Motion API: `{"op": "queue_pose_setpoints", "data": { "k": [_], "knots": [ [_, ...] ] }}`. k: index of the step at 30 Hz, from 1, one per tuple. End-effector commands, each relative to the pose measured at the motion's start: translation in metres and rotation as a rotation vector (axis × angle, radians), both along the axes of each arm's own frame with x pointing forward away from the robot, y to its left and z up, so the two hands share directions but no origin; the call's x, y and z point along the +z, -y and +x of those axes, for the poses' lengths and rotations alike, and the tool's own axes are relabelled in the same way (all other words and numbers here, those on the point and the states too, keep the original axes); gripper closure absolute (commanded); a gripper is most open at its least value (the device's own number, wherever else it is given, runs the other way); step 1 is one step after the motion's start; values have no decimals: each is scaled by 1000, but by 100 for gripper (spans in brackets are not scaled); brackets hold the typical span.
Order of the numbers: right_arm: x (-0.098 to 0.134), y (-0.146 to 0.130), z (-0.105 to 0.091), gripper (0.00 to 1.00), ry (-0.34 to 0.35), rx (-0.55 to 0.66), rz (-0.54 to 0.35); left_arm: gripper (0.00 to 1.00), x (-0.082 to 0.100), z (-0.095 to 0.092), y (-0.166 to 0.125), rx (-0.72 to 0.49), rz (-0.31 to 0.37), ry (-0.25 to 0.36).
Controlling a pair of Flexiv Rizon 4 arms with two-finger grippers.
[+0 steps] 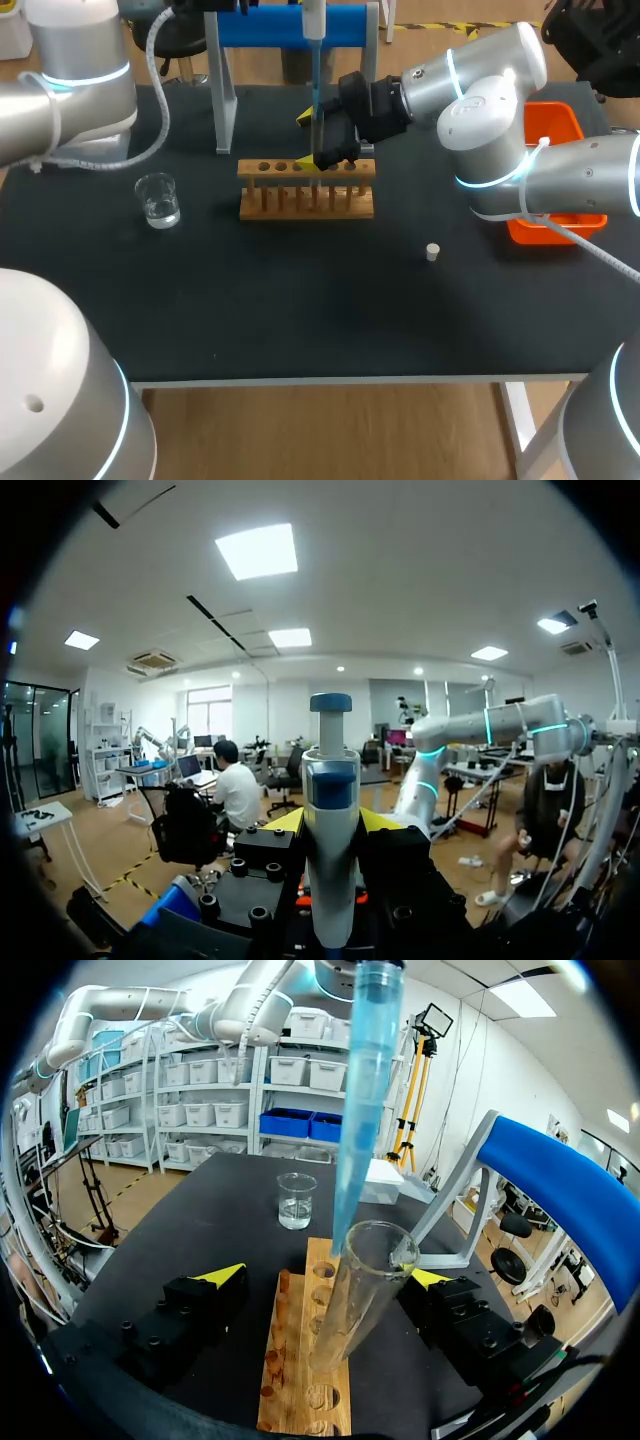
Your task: Invert the test tube, pick up the pipette, mount the tip to pipette, aspirate from beaker and dispense into the tube, eject the tip, return the pipette, and cap with the stopper.
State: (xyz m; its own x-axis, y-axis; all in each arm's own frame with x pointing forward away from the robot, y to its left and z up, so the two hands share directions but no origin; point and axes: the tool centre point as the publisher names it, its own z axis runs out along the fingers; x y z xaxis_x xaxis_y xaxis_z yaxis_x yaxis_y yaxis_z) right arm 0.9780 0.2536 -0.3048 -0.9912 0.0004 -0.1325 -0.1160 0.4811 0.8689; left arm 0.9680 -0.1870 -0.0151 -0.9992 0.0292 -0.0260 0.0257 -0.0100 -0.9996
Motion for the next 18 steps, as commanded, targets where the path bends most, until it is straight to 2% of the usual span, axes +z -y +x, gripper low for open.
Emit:
{"op": "queue_pose_setpoints", "data": {
  "k": [1,18],
  "knots": [
    [0,0,0,0,1,0,0,100,2,2,0,-6,4,8],
    [0,0,0,0,1,0,0,100,14,0,0,-8,5,28]
  ]
}}
